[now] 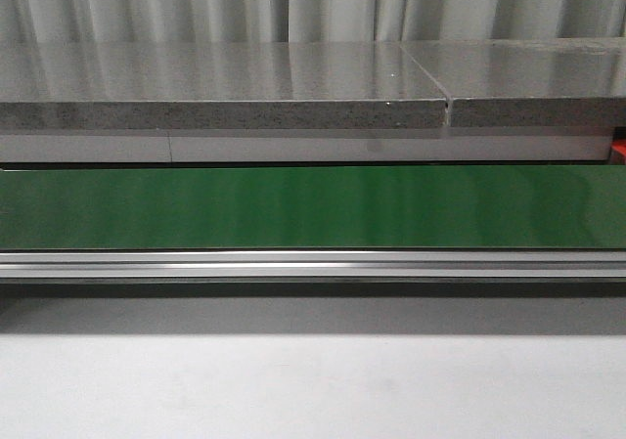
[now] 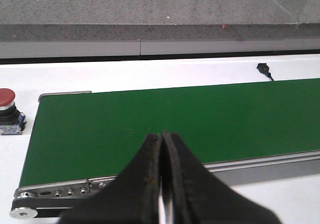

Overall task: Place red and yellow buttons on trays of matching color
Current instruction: 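Lower the yellow button into the yellow tray and open the right gripper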

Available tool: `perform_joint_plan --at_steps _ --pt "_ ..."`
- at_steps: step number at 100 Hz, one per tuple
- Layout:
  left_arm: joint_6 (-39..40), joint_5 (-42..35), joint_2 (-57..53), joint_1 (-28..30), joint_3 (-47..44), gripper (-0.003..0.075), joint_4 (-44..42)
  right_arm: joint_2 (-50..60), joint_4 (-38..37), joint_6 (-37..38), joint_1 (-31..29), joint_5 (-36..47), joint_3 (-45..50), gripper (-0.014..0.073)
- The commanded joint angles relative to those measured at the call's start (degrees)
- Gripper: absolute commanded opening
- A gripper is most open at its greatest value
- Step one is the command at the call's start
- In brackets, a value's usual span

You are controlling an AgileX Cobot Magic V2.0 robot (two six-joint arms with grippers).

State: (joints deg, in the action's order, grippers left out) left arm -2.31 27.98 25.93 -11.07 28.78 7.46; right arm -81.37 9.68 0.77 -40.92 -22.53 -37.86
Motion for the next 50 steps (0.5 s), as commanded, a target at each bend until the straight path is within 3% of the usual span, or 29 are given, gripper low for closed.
perform_joint_plan --at_steps 1,25,50 --pt "0.14 -4.09 0.27 -0.53 1.51 -0.0019 0.71 4.67 0.12 -0.17 -0.33 0.95 -1.74 0.0596" --pt "0.14 -4.09 0.27 -0.53 1.51 -0.0019 0.71 14.81 0.12 -0.17 2.17 2.46 -1.74 0.0596" --pt "0.14 -4.09 0.27 -0.53 1.51 -0.0019 0.71 25.38 0.12 -3.61 15.38 4.03 -1.74 0.0596"
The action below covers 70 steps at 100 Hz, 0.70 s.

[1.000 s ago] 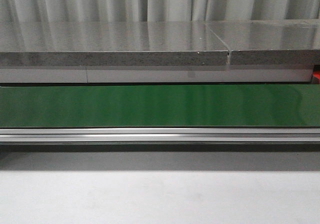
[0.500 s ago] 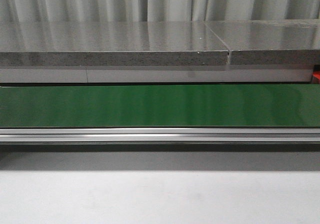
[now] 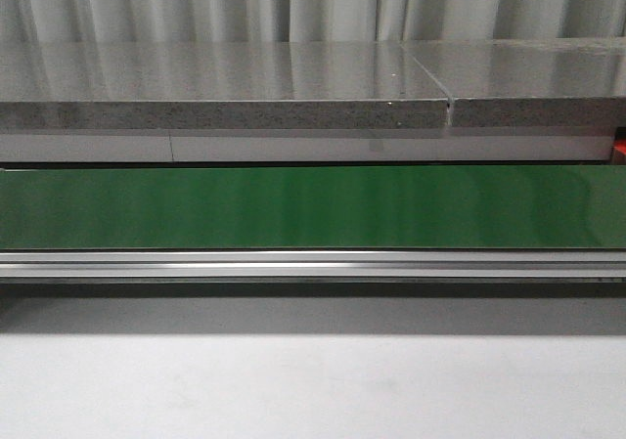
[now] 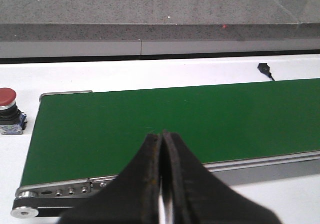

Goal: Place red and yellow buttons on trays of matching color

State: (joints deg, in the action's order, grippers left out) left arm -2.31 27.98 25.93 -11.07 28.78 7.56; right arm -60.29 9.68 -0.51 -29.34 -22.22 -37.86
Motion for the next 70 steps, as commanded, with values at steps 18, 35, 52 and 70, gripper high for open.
perform_joint_plan --at_steps 18,35,52,70 --pt "0.14 -4.09 0.27 -0.53 1.51 -0.0019 0.62 12.21 0.12 -7.03 13.09 3.34 -1.74 0.0594" --pt "0.14 -4.09 0.27 -0.53 1.51 -0.0019 0.62 19.07 0.12 -11.85 19.51 1.54 -1.34 0.0591" --pt "0.14 -4.09 0.27 -0.53 1.51 -0.0019 0.62 24.93 0.12 -14.24 23.25 1.49 0.45 0.0590" --pt "0.14 -4.09 0.27 -0.53 1.51 -0.0019 0.62 27.44 0.12 -14.18 23.49 1.15 1.79 0.0378"
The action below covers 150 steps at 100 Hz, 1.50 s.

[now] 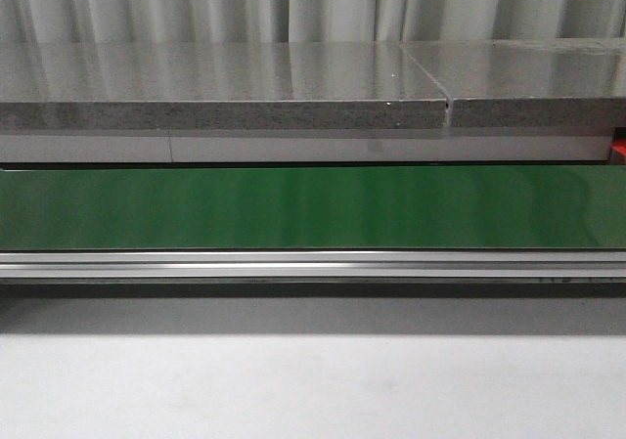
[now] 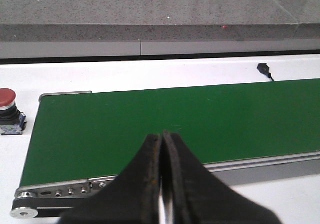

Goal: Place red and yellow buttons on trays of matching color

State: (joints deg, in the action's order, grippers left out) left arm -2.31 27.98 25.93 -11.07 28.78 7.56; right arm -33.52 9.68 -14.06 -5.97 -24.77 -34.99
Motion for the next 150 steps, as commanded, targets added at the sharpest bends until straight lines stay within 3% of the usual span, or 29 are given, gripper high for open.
perform_joint_plan --at_steps 1,21,133,143,150 --pt "0.14 -4.09 0.27 -0.53 1.51 -0.0019 0.62 0.66 0.12 -0.64 0.12 3.64 -1.08 0.0363" --pt "0.14 -4.09 0.27 -0.53 1.51 -0.0019 0.62 0.74 0.12 -0.64 0.12 3.05 -1.08 -0.0076" --pt "0.14 -4.09 0.27 -0.53 1.51 -0.0017 0.62 0.74 0.12 -0.64 0.12 3.05 -1.08 -0.0068" --pt "0.14 -4.09 0.27 -0.53 1.51 0.0033 0.62 0.74 0.12 -0.64 0.12 3.05 -1.08 -0.0068" --pt "0.14 -4.00 0.27 -0.53 1.51 0.0127 0.62 0.74 0.12 -0.64 0.12 3.05 -1.08 -0.0068"
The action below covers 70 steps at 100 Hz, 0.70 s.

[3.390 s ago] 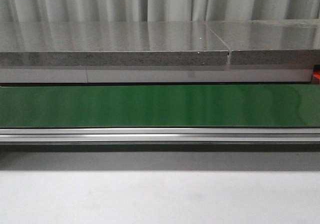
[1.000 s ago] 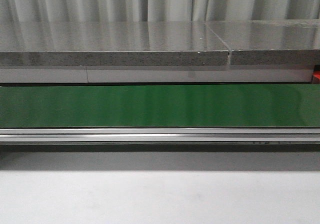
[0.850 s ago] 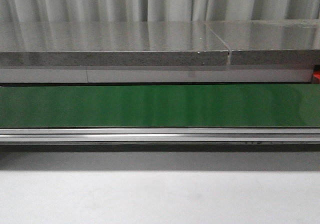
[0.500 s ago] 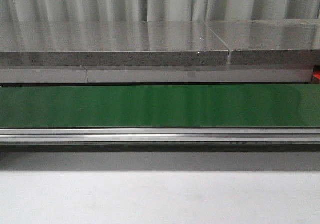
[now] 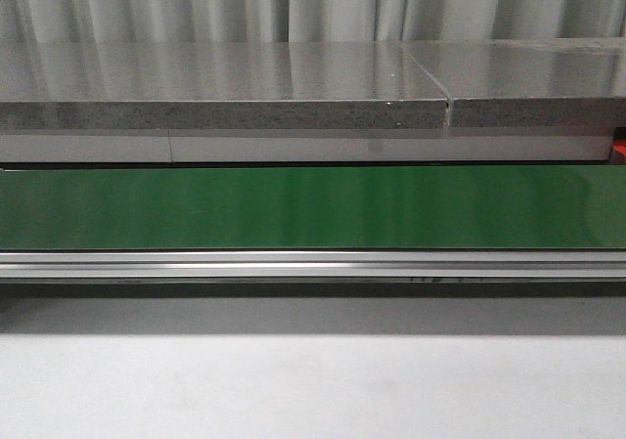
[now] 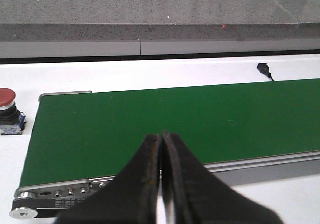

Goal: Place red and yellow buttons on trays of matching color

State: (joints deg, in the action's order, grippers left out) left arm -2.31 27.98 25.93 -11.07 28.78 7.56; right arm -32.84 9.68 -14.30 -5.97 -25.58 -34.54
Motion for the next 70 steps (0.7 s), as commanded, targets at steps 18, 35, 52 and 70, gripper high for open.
perform_joint_plan --at_steps 18,35,52,70 --pt "0.14 -2.90 0.27 -0.53 1.51 0.0496 0.62 0.06 0.12 -0.40 0.12 3.86 -1.53 -0.0068" --pt "0.14 -2.65 0.37 -0.53 1.51 0.0665 0.76 0.06 0.12 -0.40 0.12 3.86 -1.53 -0.0068" --pt "4.60 -3.88 1.93 0.08 2.54 0.0662 0.15 0.06 0.12 -0.40 0.12 3.86 -1.53 -0.0068" --pt "12.91 -4.19 8.55 5.36 7.93 0.0662 -4.05 0.06 0.12 -0.40 0.12 3.86 -1.53 -0.0068"
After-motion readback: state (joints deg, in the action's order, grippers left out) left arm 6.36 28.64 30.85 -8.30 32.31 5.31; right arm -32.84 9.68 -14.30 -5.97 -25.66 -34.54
